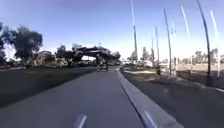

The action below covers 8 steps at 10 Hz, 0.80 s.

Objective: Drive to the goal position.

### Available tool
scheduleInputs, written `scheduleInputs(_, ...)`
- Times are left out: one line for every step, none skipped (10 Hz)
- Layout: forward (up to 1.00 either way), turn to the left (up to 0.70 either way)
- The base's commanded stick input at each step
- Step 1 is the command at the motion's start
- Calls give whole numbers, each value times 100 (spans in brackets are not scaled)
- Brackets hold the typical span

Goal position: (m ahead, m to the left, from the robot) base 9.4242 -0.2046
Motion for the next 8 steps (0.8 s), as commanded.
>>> scheduleInputs(98,0)
scheduleInputs(98,0)
scheduleInputs(98,0)
scheduleInputs(98,0)
scheduleInputs(98,0)
scheduleInputs(98,0)
scheduleInputs(98,0)
scheduleInputs(98,0)
